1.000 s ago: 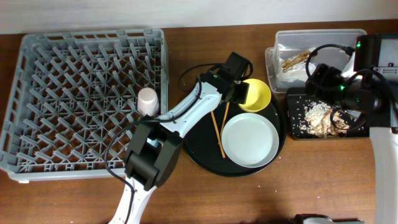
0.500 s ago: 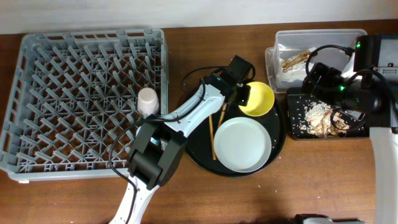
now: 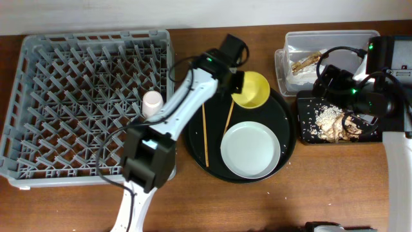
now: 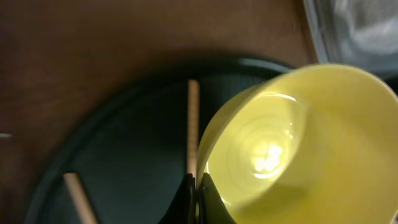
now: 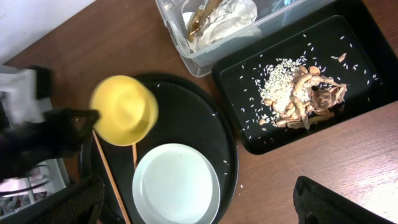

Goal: Sort waste into correct bins and load items into the dishwasher rack
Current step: 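Carry the yellow bowl to the back of the rack and lower it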

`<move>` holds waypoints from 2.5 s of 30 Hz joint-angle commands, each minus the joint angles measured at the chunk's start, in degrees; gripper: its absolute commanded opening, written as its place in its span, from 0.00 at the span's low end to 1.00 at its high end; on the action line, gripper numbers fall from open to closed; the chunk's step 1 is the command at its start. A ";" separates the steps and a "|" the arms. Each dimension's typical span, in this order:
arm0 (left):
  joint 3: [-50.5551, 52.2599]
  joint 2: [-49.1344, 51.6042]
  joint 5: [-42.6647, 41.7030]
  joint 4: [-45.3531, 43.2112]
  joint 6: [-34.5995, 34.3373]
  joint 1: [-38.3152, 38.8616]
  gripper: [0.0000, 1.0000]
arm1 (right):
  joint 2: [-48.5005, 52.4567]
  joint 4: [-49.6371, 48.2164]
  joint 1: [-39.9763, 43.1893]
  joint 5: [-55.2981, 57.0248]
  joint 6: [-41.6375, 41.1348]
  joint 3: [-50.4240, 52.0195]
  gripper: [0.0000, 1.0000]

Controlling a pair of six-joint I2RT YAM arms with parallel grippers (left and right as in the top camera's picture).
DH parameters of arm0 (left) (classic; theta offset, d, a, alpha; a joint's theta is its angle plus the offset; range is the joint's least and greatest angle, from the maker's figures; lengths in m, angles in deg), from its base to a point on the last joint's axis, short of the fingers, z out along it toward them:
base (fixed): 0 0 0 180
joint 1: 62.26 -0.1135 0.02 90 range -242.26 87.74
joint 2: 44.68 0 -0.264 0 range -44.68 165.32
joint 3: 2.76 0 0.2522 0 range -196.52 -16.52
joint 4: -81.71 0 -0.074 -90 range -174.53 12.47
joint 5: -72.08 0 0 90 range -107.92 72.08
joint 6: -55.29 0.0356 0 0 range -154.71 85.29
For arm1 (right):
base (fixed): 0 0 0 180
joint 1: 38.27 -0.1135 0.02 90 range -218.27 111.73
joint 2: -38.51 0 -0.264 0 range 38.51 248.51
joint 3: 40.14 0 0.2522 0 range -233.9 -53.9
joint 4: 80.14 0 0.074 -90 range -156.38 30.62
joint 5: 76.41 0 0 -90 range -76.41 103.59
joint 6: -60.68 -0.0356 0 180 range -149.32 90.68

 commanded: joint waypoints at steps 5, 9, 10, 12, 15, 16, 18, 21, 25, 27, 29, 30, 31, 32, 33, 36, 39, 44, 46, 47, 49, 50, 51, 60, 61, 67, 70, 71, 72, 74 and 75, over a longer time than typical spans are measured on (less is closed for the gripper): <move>-2.56 -15.52 7.50 5.60 3.96 -6.93 0.00 | 0.00 0.04 0.17 0.92 -0.04 -0.42 0.99; -2.56 -19.56 23.65 9.16 3.98 -10.56 0.00 | 0.00 0.04 0.17 0.92 -0.04 -0.42 0.98; -2.56 -19.56 28.17 9.92 3.96 -11.52 0.00 | 0.00 0.04 0.17 0.92 -0.04 -0.42 0.98; -2.54 -19.54 33.94 11.08 3.96 -12.87 0.00 | 0.00 0.04 0.17 0.92 -0.04 -0.42 0.98; -2.54 -19.54 42.21 11.15 3.93 -15.10 0.00 | 0.00 0.04 0.17 0.92 -0.04 -0.42 0.98; -2.54 -19.54 44.00 10.88 3.91 -15.67 0.00 | 0.00 0.04 0.17 0.92 -0.04 -0.42 0.98; -2.54 -19.45 49.05 9.49 3.91 -17.49 0.00 | 0.00 0.04 0.17 0.92 -0.04 -0.42 0.99; -2.54 -19.26 57.90 5.86 3.91 -19.58 0.00 | 0.00 0.04 0.17 0.92 -0.04 -0.42 0.98; -2.51 -17.38 71.19 2.73 3.98 -19.58 0.00 | 0.00 0.04 0.17 0.92 -0.04 -0.42 0.98; -2.49 -14.64 71.47 1.90 3.98 -19.56 0.00 | 0.00 0.04 0.17 0.92 -0.04 -0.42 0.99; -2.49 -10.95 72.26 1.03 4.50 -19.02 0.00 | 0.00 0.04 0.17 0.92 -0.04 -0.42 0.99; -2.49 -8.15 75.06 -0.13 5.79 -18.36 0.00 | 0.00 0.04 0.17 0.92 -0.04 -0.42 0.99; -2.49 -6.40 77.20 -0.63 5.92 -17.79 0.00 | 0.00 0.04 0.15 0.92 -0.04 -0.42 0.98; -2.49 -4.96 78.01 -0.66 5.90 -17.11 0.00 | 0.00 0.04 0.17 0.92 -0.04 -0.42 0.99; -2.49 -3.06 78.09 -0.66 5.90 -16.13 0.00 | 0.00 0.04 0.17 0.92 -0.04 -0.42 0.98; -2.49 0.44 78.12 -0.66 5.88 -14.78 0.00 | 0.00 0.04 0.17 0.92 -0.04 -0.42 0.99; -2.49 2.29 77.83 -0.96 5.86 -14.53 0.00 | 0.00 0.04 0.17 0.92 -0.04 -0.42 0.98; -2.49 2.78 76.06 -1.31 5.86 -14.43 0.00 | 0.00 0.04 0.17 0.92 -0.04 -0.42 0.99; -2.49 2.97 74.82 -1.60 5.86 -14.19 0.00 | 0.00 0.04 0.17 0.92 -0.04 -0.42 0.98; -2.49 3.02 74.60 -1.79 5.86 -14.05 0.00 | 0.07 0.04 0.17 0.92 -0.04 -0.42 0.99; -2.49 3.02 74.36 -2.19 5.86 -13.81 0.00 | 0.11 0.04 0.17 0.92 -0.04 -0.42 0.99; -2.49 3.02 73.92 -2.36 5.86 -13.64 0.00 | 0.11 0.04 0.17 0.92 -0.04 -0.42 0.98; -2.49 3.02 73.81 -2.80 5.86 -13.62 0.00 | 0.15 0.04 0.17 0.92 -0.04 -0.42 0.99; -2.47 3.08 91.12 -5.88 6.05 -11.93 0.00 | 0.33 0.04 0.17 0.92 -0.04 -0.42 0.99; -2.47 3.08 88.39 -6.16 6.05 -11.93 0.00 | 0.33 0.04 0.15 0.92 -0.04 -0.42 0.98; -2.38 5.84 86.95 -8.13 6.10 -12.07 0.00 | 0.33 0.04 0.17 0.92 -0.04 -0.42 0.98; -2.38 8.55 87.06 -8.15 6.10 -12.07 0.00 | 0.33 0.04 0.17 0.92 -0.04 -0.42 0.99; -2.38 9.29 87.08 -8.17 6.10 -12.07 0.00 | 0.33 0.04 0.17 0.92 -0.04 -0.42 0.98; -2.38 10.10 87.60 -8.15 6.10 -12.07 0.00 | 0.33 0.04 0.17 0.92 -0.04 -0.42 0.98; -2.38 10.84 89.50 -8.13 6.10 -12.04 0.00 | 0.33 0.04 0.17 0.92 -0.04 -0.42 0.99; -2.38 10.84 89.94 -8.13 6.10 -12.07 0.00 | 0.33 0.04 0.17 0.92 -0.04 -0.42 0.99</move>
